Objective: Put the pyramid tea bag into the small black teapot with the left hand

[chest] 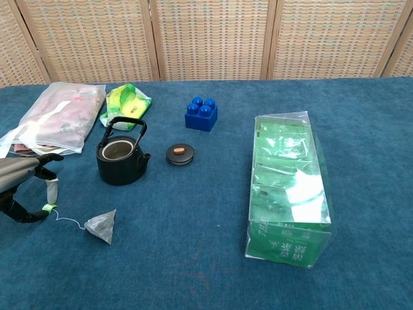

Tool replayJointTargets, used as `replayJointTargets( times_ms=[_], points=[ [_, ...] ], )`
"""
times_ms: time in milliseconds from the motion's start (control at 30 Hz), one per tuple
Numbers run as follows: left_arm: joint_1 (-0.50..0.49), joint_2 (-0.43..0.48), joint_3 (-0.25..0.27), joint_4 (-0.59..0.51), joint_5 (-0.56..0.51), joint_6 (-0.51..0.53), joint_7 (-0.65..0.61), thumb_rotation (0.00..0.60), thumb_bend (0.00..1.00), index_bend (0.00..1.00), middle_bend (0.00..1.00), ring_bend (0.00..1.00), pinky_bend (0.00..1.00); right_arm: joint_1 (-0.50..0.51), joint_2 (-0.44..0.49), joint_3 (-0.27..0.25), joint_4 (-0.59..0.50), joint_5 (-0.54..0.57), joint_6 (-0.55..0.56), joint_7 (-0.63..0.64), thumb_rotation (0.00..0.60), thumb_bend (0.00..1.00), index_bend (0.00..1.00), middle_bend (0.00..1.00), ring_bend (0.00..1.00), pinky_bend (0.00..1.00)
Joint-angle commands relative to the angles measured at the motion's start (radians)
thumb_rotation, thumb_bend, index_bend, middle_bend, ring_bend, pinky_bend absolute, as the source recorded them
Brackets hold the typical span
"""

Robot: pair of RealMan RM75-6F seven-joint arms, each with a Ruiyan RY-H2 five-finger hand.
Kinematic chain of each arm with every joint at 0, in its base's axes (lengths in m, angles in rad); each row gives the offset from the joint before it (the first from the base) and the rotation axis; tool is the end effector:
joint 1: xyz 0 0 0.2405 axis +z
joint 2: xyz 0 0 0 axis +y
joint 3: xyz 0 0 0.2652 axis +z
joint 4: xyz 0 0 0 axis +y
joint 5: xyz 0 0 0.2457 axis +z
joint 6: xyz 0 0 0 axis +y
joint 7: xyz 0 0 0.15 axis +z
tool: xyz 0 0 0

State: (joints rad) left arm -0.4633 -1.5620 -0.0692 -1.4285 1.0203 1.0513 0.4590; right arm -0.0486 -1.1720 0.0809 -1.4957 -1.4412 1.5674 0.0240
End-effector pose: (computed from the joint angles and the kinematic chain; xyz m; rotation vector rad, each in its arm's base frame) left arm -0.2815 0.2882 -0.0550 -1.6753 -1.0830 -0.5747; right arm -0.3767 -0.1499 0.1451 1.2030 -0.8835 0.8132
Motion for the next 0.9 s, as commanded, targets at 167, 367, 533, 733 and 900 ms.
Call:
replayJointTargets(
  times_ms=[167,367,533,733,900],
  points=[
    [-0.006,-0.007,-0.003,0.009,-0.010,-0.011,0.000,0.600,0.37,0.54,0.03,0.00,0.00,-0.001,-0.001,0.001,0.002,0.003,-0.002,0.001,0.567,0.01,0.12,0.20,0.09,0.16],
    [-0.008,-0.012,-0.006,0.014,-0.012,-0.013,-0.006,0.600,0.41,0.57,0.05,0.00,0.00,-0.001,0.000,0.002,0.001,0.005,-0.004,-0.001,0.567,0.01,0.12,0.20,0.09,0.16],
    [-0.009,-0.012,-0.006,0.013,-0.016,-0.019,-0.011,0.600,0.43,0.58,0.06,0.00,0.00,-0.002,-0.001,0.002,0.001,0.006,-0.004,-0.001,0.568,0.01,0.12,0.20,0.09,0.16],
    [-0.008,-0.009,-0.009,0.005,-0.017,-0.021,-0.026,0.600,0.43,0.60,0.07,0.00,0.00,-0.004,-0.002,0.002,0.002,0.008,-0.005,-0.002,0.570,0.01,0.12,0.20,0.09,0.16],
    [-0.005,0.021,-0.032,-0.039,-0.011,-0.026,-0.090,0.600,0.44,0.60,0.08,0.00,0.00,-0.005,-0.003,0.003,0.003,0.007,-0.003,0.000,0.568,0.01,0.12,0.20,0.09,0.16]
  ],
)
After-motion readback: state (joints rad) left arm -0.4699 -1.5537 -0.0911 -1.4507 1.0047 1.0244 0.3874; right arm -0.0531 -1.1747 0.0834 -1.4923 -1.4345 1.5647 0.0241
